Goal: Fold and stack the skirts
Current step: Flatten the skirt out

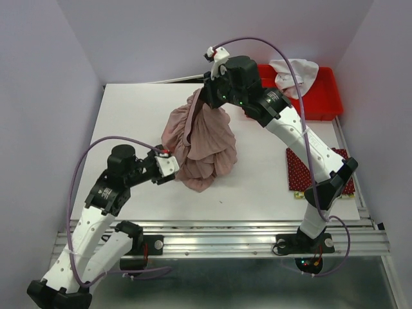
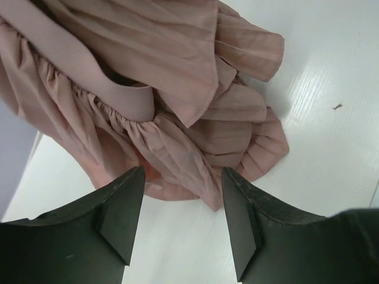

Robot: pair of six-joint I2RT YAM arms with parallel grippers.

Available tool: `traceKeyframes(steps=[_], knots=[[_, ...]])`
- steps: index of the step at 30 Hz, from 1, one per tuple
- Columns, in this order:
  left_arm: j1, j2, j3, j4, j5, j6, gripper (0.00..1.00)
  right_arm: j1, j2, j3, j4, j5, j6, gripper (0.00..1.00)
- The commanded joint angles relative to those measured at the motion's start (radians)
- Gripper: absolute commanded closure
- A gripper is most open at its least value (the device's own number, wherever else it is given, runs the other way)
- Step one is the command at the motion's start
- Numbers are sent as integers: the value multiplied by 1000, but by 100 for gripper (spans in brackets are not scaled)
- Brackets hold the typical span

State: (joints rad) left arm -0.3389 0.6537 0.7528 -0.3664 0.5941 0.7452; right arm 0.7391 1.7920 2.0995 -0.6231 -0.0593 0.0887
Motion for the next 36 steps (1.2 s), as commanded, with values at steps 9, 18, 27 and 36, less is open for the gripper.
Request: traceKeyframes(steps=[9, 18, 27, 36], knots=[[-299, 274, 292, -172, -215, 394, 34, -1, -20, 22, 56, -24, 20, 99], [-350, 471, 353, -132, -438, 367, 33, -1, -52, -6, 59, -17, 0, 99], [-289, 420, 286, -72, -488, 375, 34, -1, -115, -93, 63, -40, -30, 99], [-246, 425, 299, -95, -415, 430, 31, -1, -131, -108, 63, -137, -15, 99]])
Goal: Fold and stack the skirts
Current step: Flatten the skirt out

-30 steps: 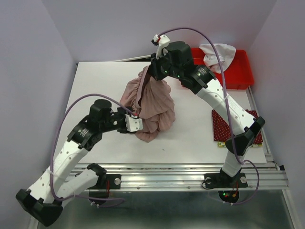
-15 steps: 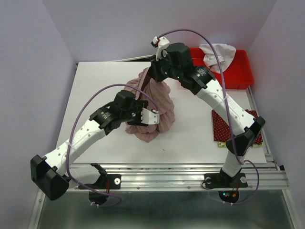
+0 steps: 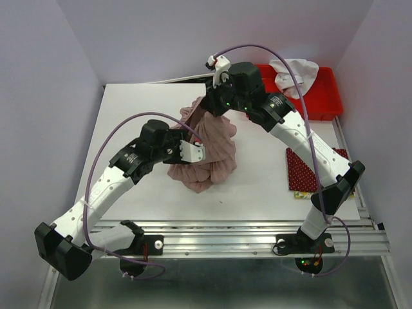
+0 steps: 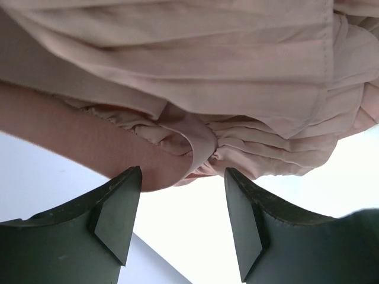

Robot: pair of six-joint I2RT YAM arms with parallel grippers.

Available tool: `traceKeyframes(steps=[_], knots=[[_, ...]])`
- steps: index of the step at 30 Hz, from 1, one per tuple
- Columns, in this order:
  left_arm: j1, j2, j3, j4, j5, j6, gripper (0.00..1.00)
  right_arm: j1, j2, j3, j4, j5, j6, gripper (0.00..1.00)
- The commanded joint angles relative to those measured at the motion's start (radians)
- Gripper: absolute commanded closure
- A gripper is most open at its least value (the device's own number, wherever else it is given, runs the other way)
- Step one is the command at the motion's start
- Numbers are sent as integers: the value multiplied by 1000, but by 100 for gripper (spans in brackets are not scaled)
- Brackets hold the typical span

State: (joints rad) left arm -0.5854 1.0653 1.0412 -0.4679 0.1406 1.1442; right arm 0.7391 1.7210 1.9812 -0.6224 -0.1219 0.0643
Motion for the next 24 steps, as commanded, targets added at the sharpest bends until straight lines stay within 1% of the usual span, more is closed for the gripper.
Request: traceKeyframes(steps=[1, 5, 6, 9, 11, 13, 14, 15, 16, 17, 18, 19, 20, 21, 22, 23, 24], knots=[[1, 22, 16, 2, 42, 32, 31, -1, -63, 13, 61, -91, 15, 99], [1, 87, 31, -38, 40, 54, 36, -1, -72, 30, 55, -182, 54, 99], [2, 94, 23, -41, 37, 66, 41, -1, -77, 39, 55, -191, 58, 99], [9, 120, -15, -37, 18, 72, 43, -1, -84, 65, 53, -208, 77, 99], [31, 130, -30, -32, 20, 68, 43, -1, -90, 76, 53, -205, 74, 99], [64, 124, -40, -31, 34, 63, 48, -1, -100, 77, 46, -187, 54, 99], [103, 105, -38, -34, 56, 58, 51, -1, -110, 73, 41, -173, 45, 99], [130, 95, -20, -41, 76, 57, 56, -1, -116, 65, 29, -139, 25, 99], [156, 81, -4, -52, 102, 54, 59, -1, -123, 58, 23, -121, 25, 99], [215, 50, 17, -87, 172, 48, 63, -29, -138, 29, 18, -104, -1, 99], [248, 35, 64, -107, 209, 48, 73, -47, -150, 6, 18, -88, -15, 99], [277, 19, 88, -129, 246, 48, 80, -66, -162, -17, 18, -85, -33, 99], [307, -11, 111, -156, 316, 45, 87, -117, -172, -39, 16, -85, -41, 99], [370, -25, 150, -164, 348, 28, 100, -147, -188, -79, 18, -100, -47, 99], [399, -40, 164, -163, 375, 10, 100, -180, -199, -97, 18, -111, -50, 99], [429, -59, 178, -152, 422, -9, 100, -243, -204, -113, 18, -143, -52, 99], [458, -67, 189, -149, 447, -26, 100, -269, -218, -126, 18, -156, -82, 99]])
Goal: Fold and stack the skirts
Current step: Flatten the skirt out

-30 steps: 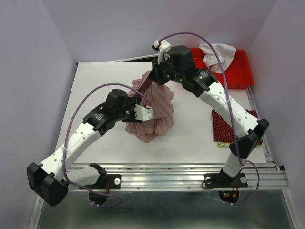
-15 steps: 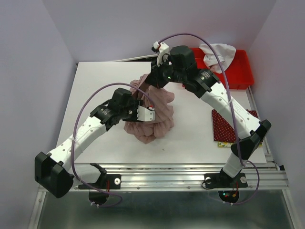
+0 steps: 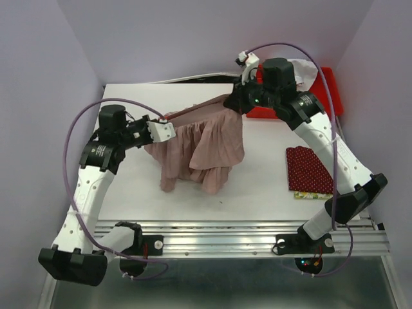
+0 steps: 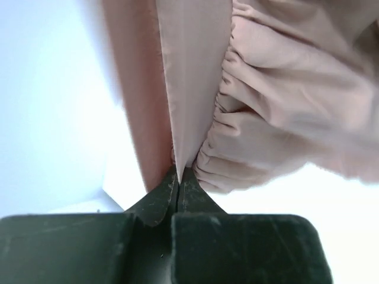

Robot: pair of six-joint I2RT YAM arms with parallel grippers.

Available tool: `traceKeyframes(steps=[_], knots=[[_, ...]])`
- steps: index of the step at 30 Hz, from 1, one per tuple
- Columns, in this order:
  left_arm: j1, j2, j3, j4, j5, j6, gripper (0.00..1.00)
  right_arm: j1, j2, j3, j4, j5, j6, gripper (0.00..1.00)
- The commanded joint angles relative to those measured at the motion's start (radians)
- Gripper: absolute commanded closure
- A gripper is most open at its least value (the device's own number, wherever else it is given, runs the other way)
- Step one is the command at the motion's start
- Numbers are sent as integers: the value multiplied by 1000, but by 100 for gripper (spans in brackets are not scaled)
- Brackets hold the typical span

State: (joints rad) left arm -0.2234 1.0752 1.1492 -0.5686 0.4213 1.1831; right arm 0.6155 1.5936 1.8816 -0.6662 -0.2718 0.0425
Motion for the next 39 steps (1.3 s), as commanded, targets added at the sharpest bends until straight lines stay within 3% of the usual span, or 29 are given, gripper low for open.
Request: traceKeyframes(steps=[1, 4, 7, 11, 13, 18, 21, 25, 30, 31, 33, 36, 37, 38, 39], knots=[[154, -80, 101, -50, 194, -104, 100, -170, -99, -53, 62, -15, -81, 99], [254, -63, 156, -144, 374, -106, 100, -224, -139, -113, 60, -75, -130, 99], [294, -25, 242, -288, 463, -36, 100, -234, -190, -197, 28, -99, -183, 99], [317, 38, 308, -512, 502, 11, 100, -234, -276, -352, 22, -119, -214, 99], [323, 54, 288, -550, 496, 30, 100, -234, -302, -393, 23, -156, -198, 99], [322, 26, 133, -504, 468, 47, 100, -234, -284, -461, 30, -349, -152, 99], [318, 84, 78, -553, 409, 131, 100, -234, -218, -499, -2, -462, -132, 99], [317, 178, 0, -513, 393, 90, 100, -234, -143, -627, 60, -529, -95, 99], [308, 262, -89, -331, 393, -16, 100, -234, -21, -693, 85, -550, -119, 88], [306, 270, -104, -303, 390, -34, 98, -234, -3, -693, 86, -550, -125, 78], [302, 295, -114, -248, 387, -74, 89, -234, 43, -685, 89, -544, -139, 52], [302, 308, -120, -206, 375, -105, 75, -234, 69, -667, 89, -528, -150, 33], [300, 308, -118, -198, 370, -109, 59, -234, 69, -665, 89, -523, -156, 29], [302, 305, -120, -191, 364, -117, 51, -234, 68, -667, 91, -515, -156, 25], [303, 287, -126, -185, 355, -135, 31, -234, 60, -671, 97, -503, -156, 21]])
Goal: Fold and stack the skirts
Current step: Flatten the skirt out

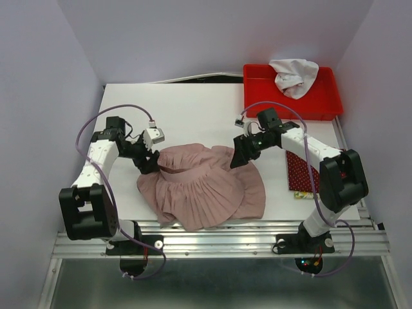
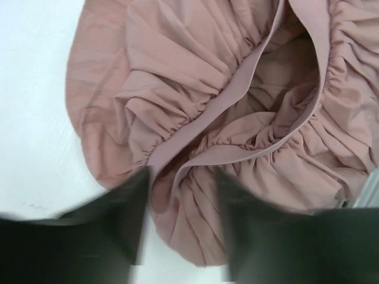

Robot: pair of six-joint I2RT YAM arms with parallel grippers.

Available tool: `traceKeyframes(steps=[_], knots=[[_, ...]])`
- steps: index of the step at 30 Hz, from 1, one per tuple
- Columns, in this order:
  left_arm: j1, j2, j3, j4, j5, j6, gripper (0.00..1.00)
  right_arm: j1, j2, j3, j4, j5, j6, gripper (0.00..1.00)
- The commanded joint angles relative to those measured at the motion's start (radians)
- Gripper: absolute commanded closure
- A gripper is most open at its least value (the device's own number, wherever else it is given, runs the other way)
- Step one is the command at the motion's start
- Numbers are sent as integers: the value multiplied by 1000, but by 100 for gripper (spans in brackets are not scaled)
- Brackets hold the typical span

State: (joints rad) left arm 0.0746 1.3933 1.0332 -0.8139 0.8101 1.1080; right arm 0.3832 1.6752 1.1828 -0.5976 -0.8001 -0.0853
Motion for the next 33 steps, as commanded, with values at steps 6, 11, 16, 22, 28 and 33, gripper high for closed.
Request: traceKeyframes(steps=[6, 11, 16, 22, 28, 33], knots=[[5, -140, -41, 114, -57, -149, 1, -1, -42, 18, 80, 45, 22, 19], [114, -119, -25, 60, -2, -211, 2, 31, -68, 98, 136, 82, 41, 20], [201, 16, 44, -206, 35, 73, 14, 177, -55, 150, 105, 205, -39, 25], [218, 39, -14, -131, -60, 161, 14, 238, -5, 98, 154, 263, -2, 27], [209, 108, 5, -97, -25, 188, 14, 238, 43, 112, 185, 242, 47, 27], [179, 142, 18, -79, 3, 193, 21, 247, 78, 120, 188, 202, 78, 27]])
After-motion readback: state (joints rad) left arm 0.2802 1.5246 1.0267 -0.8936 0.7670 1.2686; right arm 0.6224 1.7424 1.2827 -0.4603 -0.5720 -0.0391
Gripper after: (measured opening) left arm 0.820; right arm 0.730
